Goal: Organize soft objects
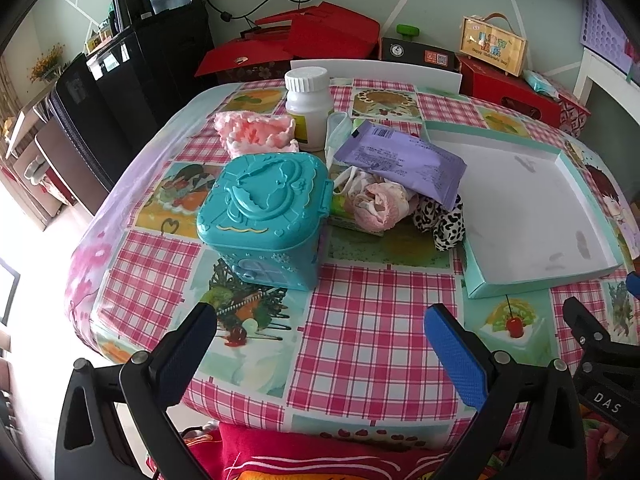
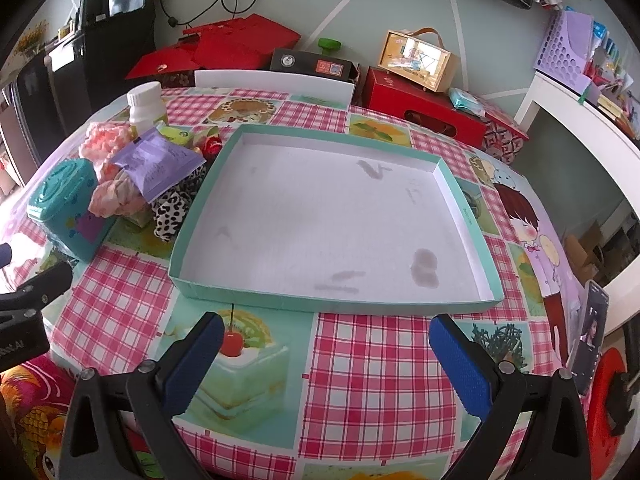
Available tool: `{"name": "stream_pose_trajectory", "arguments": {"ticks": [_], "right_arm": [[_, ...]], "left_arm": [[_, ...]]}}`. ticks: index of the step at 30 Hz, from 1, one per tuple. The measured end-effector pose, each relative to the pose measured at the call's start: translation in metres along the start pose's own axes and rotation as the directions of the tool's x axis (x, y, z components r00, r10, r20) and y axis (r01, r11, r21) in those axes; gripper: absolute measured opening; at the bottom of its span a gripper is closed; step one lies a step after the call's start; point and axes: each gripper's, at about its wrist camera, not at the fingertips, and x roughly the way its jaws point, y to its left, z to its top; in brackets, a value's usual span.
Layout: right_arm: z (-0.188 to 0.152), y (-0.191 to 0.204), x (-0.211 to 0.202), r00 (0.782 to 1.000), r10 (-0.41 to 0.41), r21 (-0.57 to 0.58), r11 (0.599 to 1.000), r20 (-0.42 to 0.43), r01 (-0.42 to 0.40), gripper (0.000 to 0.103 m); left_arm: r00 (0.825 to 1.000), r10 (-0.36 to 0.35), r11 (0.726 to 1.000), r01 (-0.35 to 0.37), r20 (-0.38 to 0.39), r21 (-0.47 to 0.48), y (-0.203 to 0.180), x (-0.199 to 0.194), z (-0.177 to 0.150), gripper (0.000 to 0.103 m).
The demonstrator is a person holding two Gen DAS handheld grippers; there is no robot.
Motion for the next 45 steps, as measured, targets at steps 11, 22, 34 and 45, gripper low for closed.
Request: {"name": "stream_pose_trajectory", "arguments": {"ticks": [11,22,34,45], "right_arm": [[0.019,0.016,-0.024,0.986,0.133,-0.027,0.991,0.098,-0.131,0.103],[0.082,0.061,-0.022,0.959,0.254,-0.102,0.965,0.128,-0.242,0.103],[0.116,0.108,0.033,0.952,0.307,-0.198,0.932,-0.014,-0.303,0.103],[0.133,0.134,0.066,0.949,0.306,-0.288,0.904,-0.077,-0.315,0.1]], "left_arm": [[0.984,-0.171,0.982,0.174,0.039,-0.077,0.042,-0.03,0.029,0.103],[0.972,-0.233,0.961,0.227,-0.018,-0.156,0.098,-0.002,0.076,0.103],[0.965,-0.242,0.947,0.214,-0.097,-0.239,0.131,0.043,0.106,0.103],[0.935,-0.288,0.935,0.227,-0.206,-0.273,0.132,0.102,0.139,0.103]]}}
